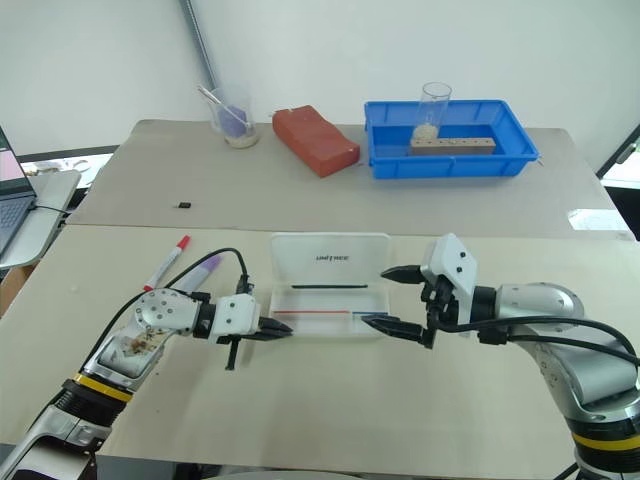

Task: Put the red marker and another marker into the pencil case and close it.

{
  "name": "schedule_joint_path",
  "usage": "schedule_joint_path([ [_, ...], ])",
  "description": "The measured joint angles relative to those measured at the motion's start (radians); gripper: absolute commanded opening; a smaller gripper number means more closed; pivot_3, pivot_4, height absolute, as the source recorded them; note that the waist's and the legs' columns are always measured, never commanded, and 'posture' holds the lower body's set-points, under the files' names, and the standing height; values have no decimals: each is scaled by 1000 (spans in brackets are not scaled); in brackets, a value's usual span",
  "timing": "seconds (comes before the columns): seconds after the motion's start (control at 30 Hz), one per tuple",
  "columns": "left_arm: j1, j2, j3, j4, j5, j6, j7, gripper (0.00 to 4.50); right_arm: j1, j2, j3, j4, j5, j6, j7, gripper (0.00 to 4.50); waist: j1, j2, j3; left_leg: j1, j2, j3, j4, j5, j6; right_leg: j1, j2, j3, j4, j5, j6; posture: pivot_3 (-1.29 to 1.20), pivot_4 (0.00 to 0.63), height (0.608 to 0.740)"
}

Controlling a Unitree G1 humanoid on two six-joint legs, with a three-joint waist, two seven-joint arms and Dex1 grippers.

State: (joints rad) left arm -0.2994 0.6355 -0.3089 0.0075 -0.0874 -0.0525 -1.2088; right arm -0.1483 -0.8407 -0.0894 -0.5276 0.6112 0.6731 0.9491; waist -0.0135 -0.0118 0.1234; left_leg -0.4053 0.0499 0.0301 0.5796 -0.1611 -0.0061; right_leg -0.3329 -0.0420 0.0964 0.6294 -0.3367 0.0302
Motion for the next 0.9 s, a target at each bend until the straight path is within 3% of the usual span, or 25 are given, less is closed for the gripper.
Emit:
schedule_joint_path([
  [0.03, 0, 0, 0, 1, 1, -4, 0, 84, -1, 0, 0, 2, 0, 0, 1, 4500, 0, 0, 0, 0, 0, 0, 0, 0, 0, 0, 0, 0, 0, 0, 0, 0, 150, 740],
  [0.13, 0, 1, 0, 7, 4, -12, 1, 934, -7, 0, 0, 15, -1, 0, 3, 4500, 0, 0, 0, 0, 0, 0, 0, 0, 0, 0, 0, 0, 0, 0, 0, 0, 150, 740],
  [0.37, 16, 26, 36, -23, -18, 4, 12, 4205, -30, -3, 1, 27, -3, 0, 10, 4500, -1, 2, -1, 0, 0, 0, 1, 0, 0, 0, 0, 0, 1, 0, 0, 0, 150, 740],
  [0.4, 22, 32, 56, -41, -27, 13, 20, 4454, -35, -5, 1, 27, -3, 0, 11, 4500, -1, 2, -1, 0, 0, 0, 1, 0, 0, 0, 0, 0, 1, 0, 0, 0, 150, 740],
  [0.6, 76, 63, 200, -196, -87, 139, 121, 4454, -91, -6, 16, 29, 2, 6, 12, 4500, -2, 2, -1, 0, 1, 0, 1, 0, 0, 0, 0, 0, 1, 0, 0, 0, 150, 740],
  [0.9, 179, -44, 467, -250, -77, 438, 538, 4454, -285, 62, 93, -17, 104, 120, -25, 4500, -3, 2, -1, 0, 1, -2, 1, 0, 0, -1, 0, 0, 3, 0, 0, 0, 150, 740],
])
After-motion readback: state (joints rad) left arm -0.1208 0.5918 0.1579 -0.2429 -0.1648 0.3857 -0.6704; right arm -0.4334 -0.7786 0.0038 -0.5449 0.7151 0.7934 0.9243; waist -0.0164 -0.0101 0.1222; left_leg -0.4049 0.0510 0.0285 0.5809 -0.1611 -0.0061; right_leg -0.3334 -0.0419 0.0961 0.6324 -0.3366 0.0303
